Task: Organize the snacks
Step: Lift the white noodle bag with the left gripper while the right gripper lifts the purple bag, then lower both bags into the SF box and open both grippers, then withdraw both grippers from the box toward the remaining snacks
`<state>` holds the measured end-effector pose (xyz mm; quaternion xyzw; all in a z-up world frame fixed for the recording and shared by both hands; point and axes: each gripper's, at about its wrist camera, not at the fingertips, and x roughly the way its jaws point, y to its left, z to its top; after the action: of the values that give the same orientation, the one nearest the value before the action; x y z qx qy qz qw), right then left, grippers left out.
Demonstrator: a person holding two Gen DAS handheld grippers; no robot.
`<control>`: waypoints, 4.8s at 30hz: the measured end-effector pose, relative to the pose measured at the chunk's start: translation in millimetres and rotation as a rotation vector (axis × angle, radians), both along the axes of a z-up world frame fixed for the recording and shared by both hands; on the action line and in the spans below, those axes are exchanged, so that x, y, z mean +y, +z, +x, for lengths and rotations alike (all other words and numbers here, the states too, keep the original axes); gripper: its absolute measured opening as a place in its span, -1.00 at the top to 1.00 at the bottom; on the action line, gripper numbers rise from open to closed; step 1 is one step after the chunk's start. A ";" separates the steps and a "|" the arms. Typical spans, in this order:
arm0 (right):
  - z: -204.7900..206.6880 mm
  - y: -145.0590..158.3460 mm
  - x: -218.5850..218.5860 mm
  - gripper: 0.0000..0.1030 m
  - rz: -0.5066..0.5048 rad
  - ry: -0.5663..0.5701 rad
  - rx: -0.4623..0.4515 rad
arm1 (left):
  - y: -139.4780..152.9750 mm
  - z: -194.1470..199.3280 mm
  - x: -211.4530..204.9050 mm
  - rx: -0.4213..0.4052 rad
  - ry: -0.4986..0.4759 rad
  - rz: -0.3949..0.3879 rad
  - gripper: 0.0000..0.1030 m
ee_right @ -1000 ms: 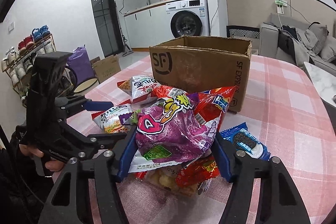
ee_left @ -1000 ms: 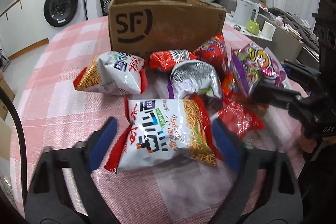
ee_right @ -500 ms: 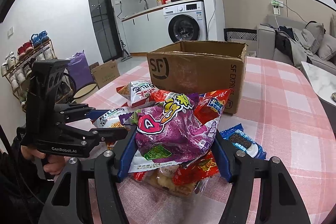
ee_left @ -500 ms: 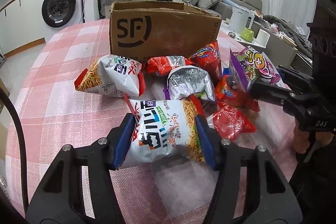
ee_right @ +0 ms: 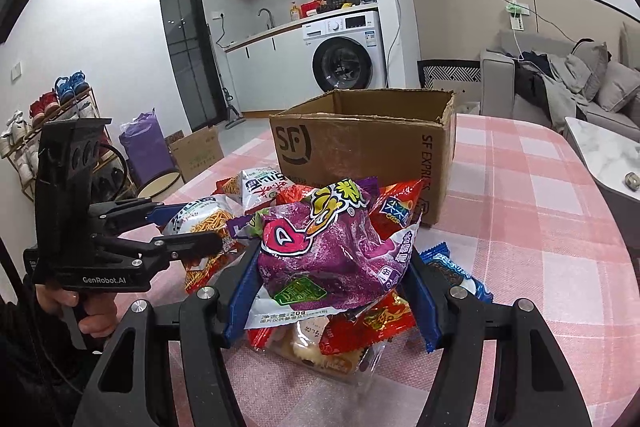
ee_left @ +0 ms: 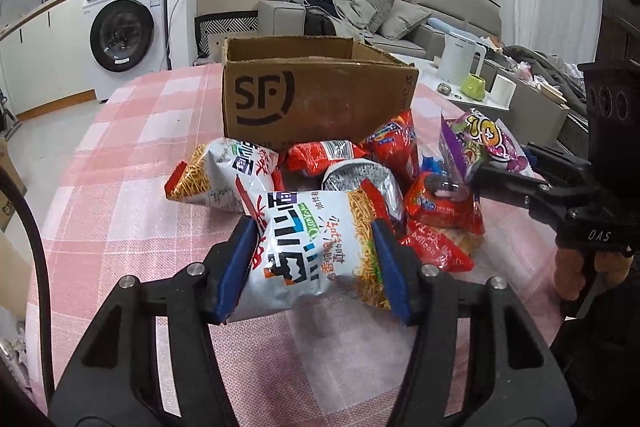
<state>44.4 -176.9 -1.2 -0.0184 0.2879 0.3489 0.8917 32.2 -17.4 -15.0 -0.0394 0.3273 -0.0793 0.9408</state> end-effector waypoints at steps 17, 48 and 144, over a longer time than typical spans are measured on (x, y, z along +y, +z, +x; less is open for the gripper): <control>-3.0 14.0 -7.1 -0.30 0.027 -0.043 -0.015 | 33.4 -4.1 -2.7 -0.075 0.028 0.023 -0.08; 56.6 71.5 10.8 -0.30 0.031 -0.094 0.017 | 106.1 56.7 5.3 -0.181 0.087 -0.001 -0.09; 69.1 33.3 -27.1 -0.99 -0.087 -0.186 0.096 | 35.0 72.7 29.4 -0.069 0.149 0.088 -0.99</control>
<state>113.5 -204.0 32.0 -0.0133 0.3457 0.2522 0.9037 104.8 12.0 20.0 -0.0194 0.2942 0.0042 0.9555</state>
